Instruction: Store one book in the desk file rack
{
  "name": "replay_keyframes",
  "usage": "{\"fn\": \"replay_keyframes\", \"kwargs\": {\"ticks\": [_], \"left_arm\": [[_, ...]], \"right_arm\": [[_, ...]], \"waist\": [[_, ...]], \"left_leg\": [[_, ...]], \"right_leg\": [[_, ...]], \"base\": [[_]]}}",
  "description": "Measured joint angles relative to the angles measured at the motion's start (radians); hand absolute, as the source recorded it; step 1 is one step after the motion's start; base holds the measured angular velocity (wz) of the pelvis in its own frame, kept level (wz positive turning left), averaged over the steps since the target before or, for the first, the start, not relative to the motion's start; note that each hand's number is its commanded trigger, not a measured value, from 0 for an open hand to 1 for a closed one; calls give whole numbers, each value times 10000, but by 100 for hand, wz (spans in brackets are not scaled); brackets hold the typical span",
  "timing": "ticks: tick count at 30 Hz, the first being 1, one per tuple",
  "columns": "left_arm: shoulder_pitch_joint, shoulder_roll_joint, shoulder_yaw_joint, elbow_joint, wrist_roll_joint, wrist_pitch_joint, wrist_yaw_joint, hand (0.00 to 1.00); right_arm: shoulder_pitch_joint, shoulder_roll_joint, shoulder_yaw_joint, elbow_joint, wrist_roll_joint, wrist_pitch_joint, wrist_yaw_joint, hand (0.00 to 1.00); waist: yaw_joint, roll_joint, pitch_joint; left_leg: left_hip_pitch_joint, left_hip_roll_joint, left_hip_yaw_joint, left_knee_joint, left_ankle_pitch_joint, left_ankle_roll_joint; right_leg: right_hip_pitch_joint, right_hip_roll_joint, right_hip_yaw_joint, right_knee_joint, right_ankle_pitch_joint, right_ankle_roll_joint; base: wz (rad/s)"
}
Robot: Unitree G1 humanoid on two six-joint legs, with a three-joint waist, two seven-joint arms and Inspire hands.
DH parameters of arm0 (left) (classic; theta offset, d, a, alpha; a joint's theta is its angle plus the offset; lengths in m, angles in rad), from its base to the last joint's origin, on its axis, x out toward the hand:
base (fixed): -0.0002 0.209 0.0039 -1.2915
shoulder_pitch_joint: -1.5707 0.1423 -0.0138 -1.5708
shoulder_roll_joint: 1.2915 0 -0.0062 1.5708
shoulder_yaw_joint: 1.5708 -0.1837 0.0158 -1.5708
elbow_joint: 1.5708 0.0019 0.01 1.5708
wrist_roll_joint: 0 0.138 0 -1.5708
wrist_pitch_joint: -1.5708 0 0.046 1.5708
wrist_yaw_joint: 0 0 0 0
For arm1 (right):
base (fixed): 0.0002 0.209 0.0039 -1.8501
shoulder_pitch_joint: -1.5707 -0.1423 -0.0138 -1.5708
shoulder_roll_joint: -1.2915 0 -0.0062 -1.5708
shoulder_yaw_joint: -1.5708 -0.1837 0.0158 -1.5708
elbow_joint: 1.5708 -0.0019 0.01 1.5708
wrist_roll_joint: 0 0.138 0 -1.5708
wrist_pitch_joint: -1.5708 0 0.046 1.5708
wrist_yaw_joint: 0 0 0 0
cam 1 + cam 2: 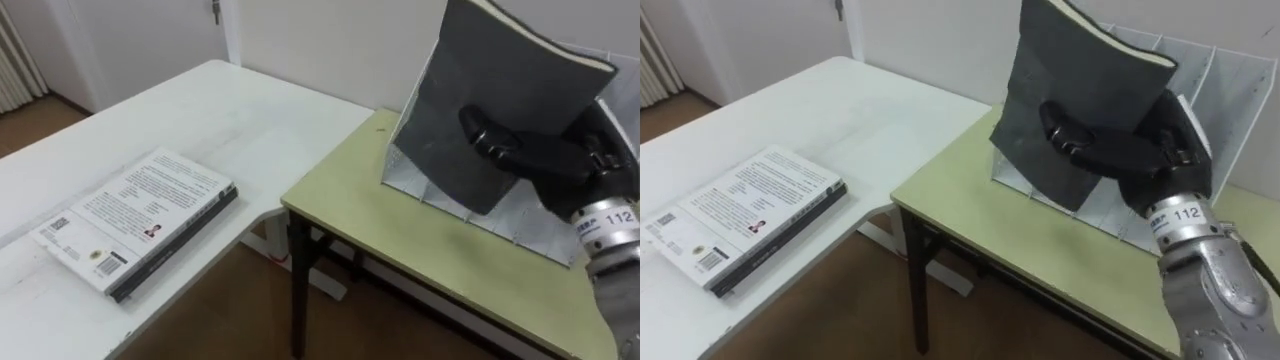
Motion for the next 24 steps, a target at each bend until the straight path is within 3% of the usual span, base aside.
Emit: {"fn": "replay_keyframes", "kwargs": {"ticks": [4,7,12,17,24], "left_arm": [[-6,-1,63,165,4,-16,180,0],[-20,-8,183,197,6,-18,187,0],[-52,-69,376,288,0,-19,224,0],[-61,-80,369,354,-114,-9,477,0],[-238,-165,386,696,-229,-14,642,0]], "right_arm": [[-2,-2,-10,-8,-535,1,-976,100],[-159,-3,-67,-8,-1361,1,-1777,100],[-988,-49,-258,57,-1889,1,-3162,100],[-1849,-126,-266,1004,-3272,-3,-4532,100],[-1950,-125,-273,1339,-3410,-11,-5766,100]], "waist": [[-12,-44,-10],[32,-110,26],[89,-180,60],[134,-230,31],[259,-142,6]], "left_leg": [[7,-6,-2,-6,0,0],[0,-66,23,-12,0,0],[-18,-71,-7,-4,0,1],[-37,-95,-95,-12,2,3],[-67,-95,-227,-20,2,3]], "right_leg": [[111,-4,-23,-4,3,2],[86,6,-12,-7,3,3],[90,15,-38,-191,61,30],[123,-3,-234,-144,75,45],[120,-4,-312,-173,73,43]], "base": [[0],[0],[1],[5],[3]]}}
